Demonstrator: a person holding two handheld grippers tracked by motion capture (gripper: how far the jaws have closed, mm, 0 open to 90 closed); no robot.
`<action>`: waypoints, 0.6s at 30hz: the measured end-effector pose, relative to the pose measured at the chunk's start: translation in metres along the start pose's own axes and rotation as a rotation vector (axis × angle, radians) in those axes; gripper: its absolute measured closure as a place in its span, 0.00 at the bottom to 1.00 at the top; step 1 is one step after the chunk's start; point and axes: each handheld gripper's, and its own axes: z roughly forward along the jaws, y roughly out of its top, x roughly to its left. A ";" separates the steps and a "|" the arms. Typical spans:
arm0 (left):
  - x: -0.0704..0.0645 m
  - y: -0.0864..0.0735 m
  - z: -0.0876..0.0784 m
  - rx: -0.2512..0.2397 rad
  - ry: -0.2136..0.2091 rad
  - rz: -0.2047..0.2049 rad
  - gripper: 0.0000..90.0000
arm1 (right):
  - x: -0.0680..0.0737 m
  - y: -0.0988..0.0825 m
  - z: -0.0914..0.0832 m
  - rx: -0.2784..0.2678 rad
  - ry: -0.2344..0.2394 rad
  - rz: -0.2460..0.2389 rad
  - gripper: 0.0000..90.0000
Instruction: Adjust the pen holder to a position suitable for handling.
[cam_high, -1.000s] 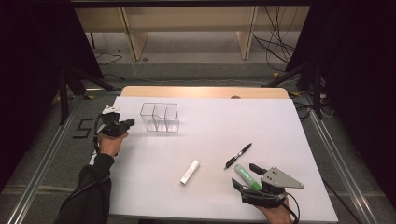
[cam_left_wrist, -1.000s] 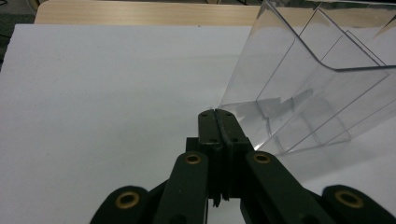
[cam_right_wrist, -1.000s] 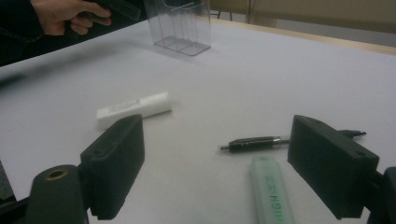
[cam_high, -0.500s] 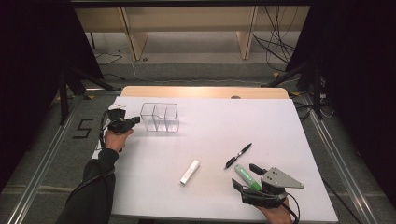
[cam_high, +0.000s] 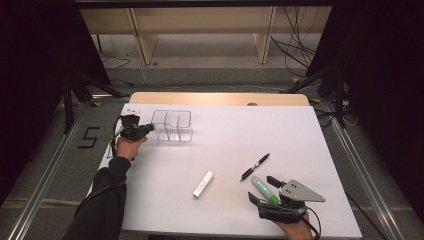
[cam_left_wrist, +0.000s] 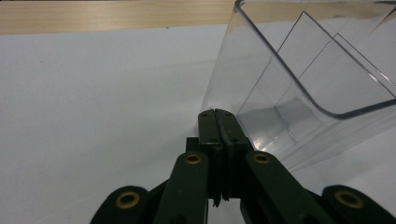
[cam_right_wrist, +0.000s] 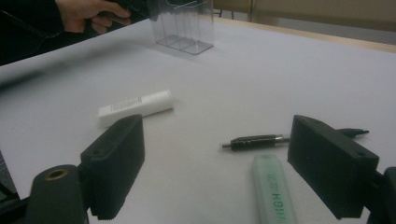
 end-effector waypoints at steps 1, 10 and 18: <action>-0.001 0.000 0.000 -0.002 -0.004 0.000 0.99 | 0.000 0.000 0.000 0.000 0.002 0.000 0.22; -0.014 0.003 0.008 -0.003 -0.023 0.015 0.99 | 0.000 0.000 0.001 0.005 0.005 0.000 0.22; -0.032 0.006 0.016 0.002 -0.041 0.012 0.99 | 0.000 0.000 0.001 0.005 0.005 0.001 0.22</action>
